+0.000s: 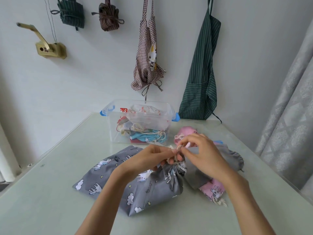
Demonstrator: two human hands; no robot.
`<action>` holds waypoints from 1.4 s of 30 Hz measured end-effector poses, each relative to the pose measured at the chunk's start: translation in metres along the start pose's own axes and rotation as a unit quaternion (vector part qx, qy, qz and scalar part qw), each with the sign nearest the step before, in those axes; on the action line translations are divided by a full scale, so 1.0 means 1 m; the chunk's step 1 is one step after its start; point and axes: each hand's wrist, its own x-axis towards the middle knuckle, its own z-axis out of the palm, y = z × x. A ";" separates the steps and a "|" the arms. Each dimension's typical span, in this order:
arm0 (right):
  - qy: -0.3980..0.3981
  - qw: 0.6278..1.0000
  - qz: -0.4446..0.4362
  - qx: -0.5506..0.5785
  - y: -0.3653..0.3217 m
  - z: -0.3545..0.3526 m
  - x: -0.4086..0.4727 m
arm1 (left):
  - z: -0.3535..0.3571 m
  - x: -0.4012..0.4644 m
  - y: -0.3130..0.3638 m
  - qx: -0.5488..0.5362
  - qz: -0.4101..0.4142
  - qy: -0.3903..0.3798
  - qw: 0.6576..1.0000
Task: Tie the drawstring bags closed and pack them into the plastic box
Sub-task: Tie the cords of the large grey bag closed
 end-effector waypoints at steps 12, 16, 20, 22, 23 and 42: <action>0.000 0.982 0.185 -0.040 0.021 -0.039 -0.005 | -0.005 0.002 0.004 -0.016 -0.074 0.113 0.991; -0.048 0.998 0.042 0.006 -0.014 -0.025 -0.006 | -0.002 0.002 0.003 -0.030 -0.073 0.101 0.992; -0.056 0.995 0.035 -0.073 -0.025 0.002 -0.005 | -0.001 0.003 -0.001 -0.004 -0.044 0.075 0.996; -0.034 0.995 0.053 -0.078 -0.027 0.006 -0.004 | -0.003 0.001 -0.002 0.000 -0.026 0.065 0.998; -0.015 0.995 0.062 -0.072 -0.025 0.004 -0.004 | -0.005 0.001 -0.003 0.000 -0.023 0.064 0.998; -0.102 0.981 0.066 0.152 -0.018 -0.032 -0.007 | -0.018 0.001 -0.010 -0.122 -0.004 0.050 0.991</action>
